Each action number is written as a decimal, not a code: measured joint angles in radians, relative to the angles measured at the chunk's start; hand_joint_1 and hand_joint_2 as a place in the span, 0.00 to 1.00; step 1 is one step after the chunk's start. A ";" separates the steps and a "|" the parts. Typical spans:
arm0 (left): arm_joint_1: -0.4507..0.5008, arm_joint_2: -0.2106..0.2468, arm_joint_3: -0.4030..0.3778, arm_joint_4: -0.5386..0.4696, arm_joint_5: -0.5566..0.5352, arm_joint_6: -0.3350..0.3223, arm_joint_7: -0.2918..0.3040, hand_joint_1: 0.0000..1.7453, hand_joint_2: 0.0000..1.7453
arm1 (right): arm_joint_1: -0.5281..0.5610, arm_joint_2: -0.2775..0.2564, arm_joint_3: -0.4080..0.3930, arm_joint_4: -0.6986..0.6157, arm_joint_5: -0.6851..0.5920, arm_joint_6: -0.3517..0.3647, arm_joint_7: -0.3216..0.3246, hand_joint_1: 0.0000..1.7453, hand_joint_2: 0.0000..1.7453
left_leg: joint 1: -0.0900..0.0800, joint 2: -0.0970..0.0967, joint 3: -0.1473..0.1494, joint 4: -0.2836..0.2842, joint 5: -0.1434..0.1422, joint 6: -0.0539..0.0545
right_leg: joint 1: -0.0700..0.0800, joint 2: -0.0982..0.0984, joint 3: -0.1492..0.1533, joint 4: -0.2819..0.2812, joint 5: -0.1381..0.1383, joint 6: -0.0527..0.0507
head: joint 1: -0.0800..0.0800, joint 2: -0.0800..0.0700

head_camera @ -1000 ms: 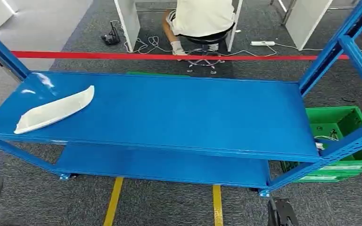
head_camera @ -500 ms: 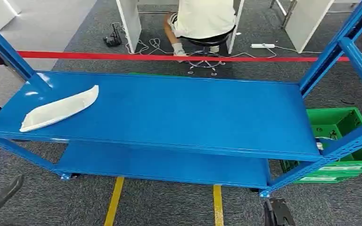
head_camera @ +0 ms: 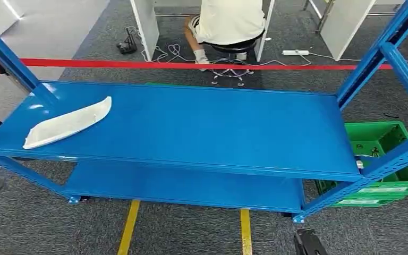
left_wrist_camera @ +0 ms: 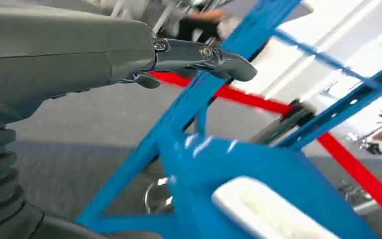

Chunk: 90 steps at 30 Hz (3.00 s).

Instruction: Take the parts from the cabinet and place them on the table.

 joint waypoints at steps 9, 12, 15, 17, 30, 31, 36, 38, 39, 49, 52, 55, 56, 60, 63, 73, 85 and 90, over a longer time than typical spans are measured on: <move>-0.107 0.137 -0.021 0.133 -0.087 -0.032 0.119 0.00 1.00 | 0.003 -0.016 -0.005 -0.003 0.023 0.044 0.002 0.00 1.00 | 0.000 0.001 0.000 0.000 0.000 0.000 | 0.000 0.001 0.000 0.000 0.000 0.000 | 0.000 0.000; -0.133 0.172 -0.022 0.187 -0.113 -0.042 0.120 0.00 1.00 | 0.003 -0.016 -0.005 -0.003 0.029 0.050 0.002 0.00 1.00 | 0.000 0.001 0.000 0.000 0.000 0.000 | 0.000 0.001 0.000 0.000 0.000 0.000 | 0.000 0.000; -0.151 0.191 -0.026 0.221 -0.119 -0.046 0.121 0.00 1.00 | 0.003 -0.016 -0.006 -0.003 0.032 0.051 0.002 0.00 1.00 | 0.000 0.001 0.000 0.000 0.000 0.000 | 0.000 0.001 0.000 0.000 0.000 0.000 | 0.000 0.000; -0.156 0.199 -0.029 0.235 -0.120 -0.046 0.121 0.00 1.00 | 0.003 -0.016 -0.006 -0.003 0.034 0.051 0.002 0.00 1.00 | 0.000 0.001 0.000 0.000 0.000 0.000 | 0.000 0.001 0.000 0.000 0.000 0.000 | 0.000 0.000; -0.265 0.243 -0.125 0.361 -0.296 -0.098 0.117 0.00 1.00 | -0.014 -0.016 -0.012 -0.003 0.058 0.081 0.002 0.00 1.00 | 0.000 0.001 0.000 0.000 0.002 0.000 | 0.000 0.001 0.000 0.000 0.002 0.001 | 0.000 0.000; -0.286 0.243 -0.140 0.379 -0.313 -0.098 0.115 0.00 1.00 | -0.016 -0.016 -0.014 -0.003 0.061 0.083 0.003 0.00 1.00 | 0.000 0.001 0.000 0.000 0.002 0.000 | 0.000 0.001 0.000 0.000 0.002 0.001 | 0.000 0.000; -0.417 0.237 -0.257 0.499 -0.389 -0.100 0.077 0.00 1.00 | -0.020 -0.016 -0.030 -0.003 0.089 0.100 0.010 0.00 1.00 | -0.001 0.000 0.000 0.000 0.004 0.000 | -0.001 0.000 0.000 0.000 0.004 0.001 | 0.000 0.000; -0.464 0.228 -0.301 0.539 -0.400 -0.103 0.068 0.00 1.00 | -0.021 -0.016 -0.035 -0.003 0.095 0.106 0.011 0.00 1.00 | -0.001 0.000 0.000 0.000 0.004 0.001 | -0.001 0.000 0.000 0.000 0.005 0.001 | 0.000 0.000; -0.484 0.222 -0.326 0.557 -0.409 -0.106 0.068 0.00 1.00 | -0.022 -0.016 -0.037 -0.003 0.099 0.107 0.012 0.00 1.00 | -0.001 0.001 0.000 0.000 0.004 0.001 | -0.001 0.000 0.000 0.000 0.005 0.001 | 0.000 0.000; -0.576 0.189 -0.443 0.645 -0.442 -0.121 0.064 0.00 1.00 | -0.019 -0.015 -0.054 -0.003 0.111 0.113 0.012 0.00 1.00 | -0.001 0.002 0.000 0.000 0.004 0.001 | -0.001 0.002 -0.001 0.000 0.005 0.001 | 0.000 0.000; -0.610 0.178 -0.482 0.670 -0.450 -0.141 0.043 0.00 1.00 | -0.018 -0.014 -0.057 -0.003 0.121 0.120 0.010 0.00 1.00 | -0.001 0.002 -0.001 0.000 0.004 0.001 | -0.001 0.002 -0.001 0.000 0.005 0.001 | 0.000 0.000; -0.641 0.163 -0.517 0.696 -0.450 -0.150 0.036 0.00 1.00 | -0.019 -0.012 -0.063 -0.003 0.128 0.124 0.008 0.00 1.00 | -0.001 0.002 0.000 0.000 0.004 0.001 | -0.001 0.003 -0.001 0.000 0.006 0.002 | 0.000 0.000; -0.651 0.159 -0.526 0.704 -0.450 -0.155 0.031 0.00 1.00 | -0.018 -0.012 -0.063 -0.003 0.129 0.126 0.008 0.00 1.00 | -0.001 0.002 -0.001 0.000 0.004 0.000 | -0.001 0.003 -0.001 0.000 0.006 0.002 | 0.000 0.000; -0.691 0.137 -0.573 0.739 -0.452 -0.167 0.020 0.00 1.00 | -0.019 -0.007 -0.075 -0.003 0.140 0.131 0.007 0.00 1.00 | -0.001 0.002 -0.001 0.001 0.004 0.001 | -0.001 0.002 -0.001 0.000 0.006 0.002 | 0.000 0.000; -0.715 0.124 -0.608 0.762 -0.465 -0.178 0.021 0.00 1.00 | -0.019 -0.004 -0.082 -0.003 0.147 0.134 0.007 0.00 1.00 | -0.001 0.002 -0.001 0.001 0.004 0.001 | -0.001 0.003 -0.001 0.000 0.006 0.002 | 0.000 0.000; -0.755 0.095 -0.662 0.834 -0.506 -0.158 0.070 0.00 1.00 | -0.011 0.022 -0.111 -0.008 0.181 0.128 0.016 0.00 1.00 | -0.001 0.002 -0.001 0.001 0.004 0.001 | -0.001 0.004 -0.001 0.000 0.006 0.002 | 0.000 0.000; -0.753 0.097 -0.673 0.896 -0.506 -0.145 0.108 0.00 1.00 | 0.005 0.037 -0.161 -0.006 0.201 0.149 0.013 0.00 1.00 | -0.001 0.002 -0.001 0.001 0.004 0.000 | -0.001 0.004 -0.001 0.000 0.006 0.002 | 0.000 0.000; -0.739 0.119 -0.643 0.922 -0.508 -0.139 0.127 0.00 1.00 | 0.010 0.038 -0.185 -0.001 0.214 0.163 -0.003 0.00 1.00 | -0.001 0.003 -0.001 0.001 0.004 0.000 | -0.001 0.004 -0.002 0.000 0.006 0.002 | 0.000 0.000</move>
